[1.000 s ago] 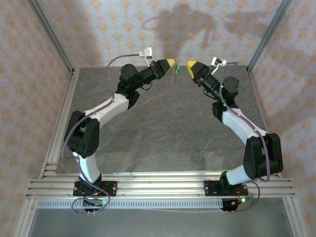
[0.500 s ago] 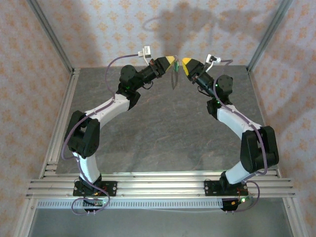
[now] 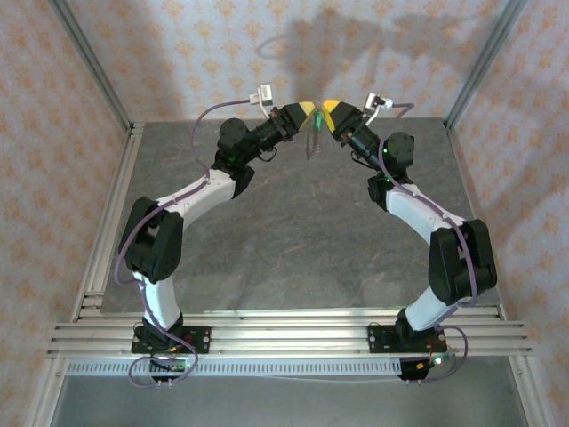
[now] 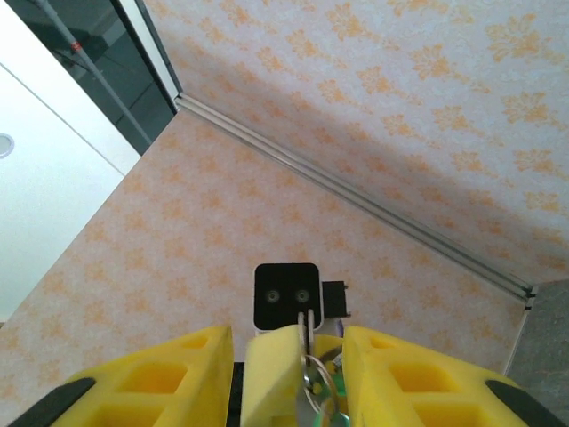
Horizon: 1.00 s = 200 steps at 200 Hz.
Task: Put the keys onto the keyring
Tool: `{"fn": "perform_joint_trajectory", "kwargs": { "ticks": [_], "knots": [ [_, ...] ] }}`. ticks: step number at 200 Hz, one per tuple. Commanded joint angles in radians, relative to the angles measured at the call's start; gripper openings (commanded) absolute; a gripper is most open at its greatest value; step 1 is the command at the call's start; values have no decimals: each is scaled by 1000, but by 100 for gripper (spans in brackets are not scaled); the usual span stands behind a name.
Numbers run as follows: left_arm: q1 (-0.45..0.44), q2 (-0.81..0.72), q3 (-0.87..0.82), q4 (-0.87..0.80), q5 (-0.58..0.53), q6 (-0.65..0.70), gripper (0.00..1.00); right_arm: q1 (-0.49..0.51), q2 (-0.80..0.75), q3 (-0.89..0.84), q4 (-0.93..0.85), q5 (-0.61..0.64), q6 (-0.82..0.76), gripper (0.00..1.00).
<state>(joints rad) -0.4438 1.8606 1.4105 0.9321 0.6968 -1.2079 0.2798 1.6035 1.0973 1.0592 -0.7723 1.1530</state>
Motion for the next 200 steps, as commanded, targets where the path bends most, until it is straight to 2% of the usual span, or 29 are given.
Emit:
{"fn": "perform_joint_trajectory", "kwargs": {
  "ticks": [1,45,81,200],
  "knots": [
    [-12,7,19,60,-15,-12,0,14,12,45,79,-35,9,36],
    [-11,6,20,59,-19,-12,0,15,7,19,94,-40,12,28],
    [-12,6,25,54,-19,-10,0,15,-15,-23,95,-34,-1,34],
    [-11,3,33,45,-19,-7,0,-5,-70,-99,78,-15,-23,33]
  ]
}}
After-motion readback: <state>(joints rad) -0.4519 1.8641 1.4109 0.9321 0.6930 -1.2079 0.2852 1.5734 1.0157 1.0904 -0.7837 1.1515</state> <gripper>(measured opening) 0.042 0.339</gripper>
